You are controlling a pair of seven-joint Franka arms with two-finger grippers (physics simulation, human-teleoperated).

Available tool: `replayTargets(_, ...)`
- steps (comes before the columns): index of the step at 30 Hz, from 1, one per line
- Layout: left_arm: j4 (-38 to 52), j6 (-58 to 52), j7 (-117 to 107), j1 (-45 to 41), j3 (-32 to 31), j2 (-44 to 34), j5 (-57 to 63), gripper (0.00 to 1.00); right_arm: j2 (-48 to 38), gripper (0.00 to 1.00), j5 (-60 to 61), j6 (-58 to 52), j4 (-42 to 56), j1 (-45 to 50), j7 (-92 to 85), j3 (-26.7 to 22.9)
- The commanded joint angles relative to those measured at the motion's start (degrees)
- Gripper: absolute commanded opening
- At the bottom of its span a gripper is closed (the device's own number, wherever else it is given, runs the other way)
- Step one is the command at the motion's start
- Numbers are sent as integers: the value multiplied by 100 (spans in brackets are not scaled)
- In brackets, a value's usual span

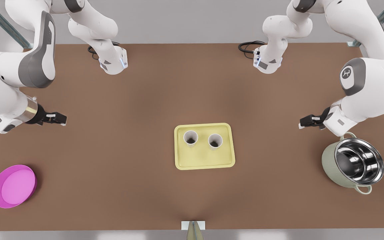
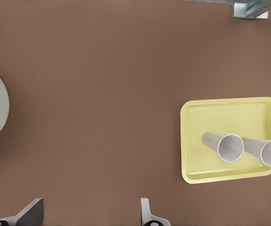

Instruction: Use the left arm to pick up the white IKEA cup from the tray and place it on the middle-left position; use the right arm to pick up the white IKEA cup from the tray and place it on the middle-right position

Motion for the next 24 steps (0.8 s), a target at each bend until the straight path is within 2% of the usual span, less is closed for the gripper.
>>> replayTargets(1, -21, 541, 265, -10, 5, -20, 16, 100, 1, 100, -1, 358, -8, -4, -36, -1)
replayTargets(4, -65, -30, 597, 77, 66, -81, -10, 100, 10, 100, -19, 375, -8, -4, -45, -1)
replayTargets(7, -179, 58, 651, 69, 40, -46, -19, 100, 27, 100, -37, 445, 10, 22, -28, 17)
replayTargets(10, -311, 487, 625, -10, -4, 51, 16, 100, 317, 100, -19, 806, 10, 620, 140, 43)
replayTargets(13, -136, 857, -438, -889, -4, 323, 69, 100, 871, 100, -28, 1105, 10, 1173, 648, 43)
replayTargets(15, 479, 918, -983, -1249, -4, 973, 218, 100, 1249, 100, -10, 1491, 36, 1806, 1747, 43)
replayTargets(17, 497, 1243, -1712, -1688, -4, 1193, 210, 100, 1609, 100, -1, 1966, 71, 2193, 2722, 131)
replayTargets(20, 427, 1815, -2143, -2110, -4, 1562, 209, 100, 2162, 100, -1, 2054, 475, 2676, 4068, 509)
replayTargets(24, 120, 2421, -2662, -2603, -4, 1985, 218, 100, 2260, 100, -10, 2238, 458, 3116, 4068, 702)
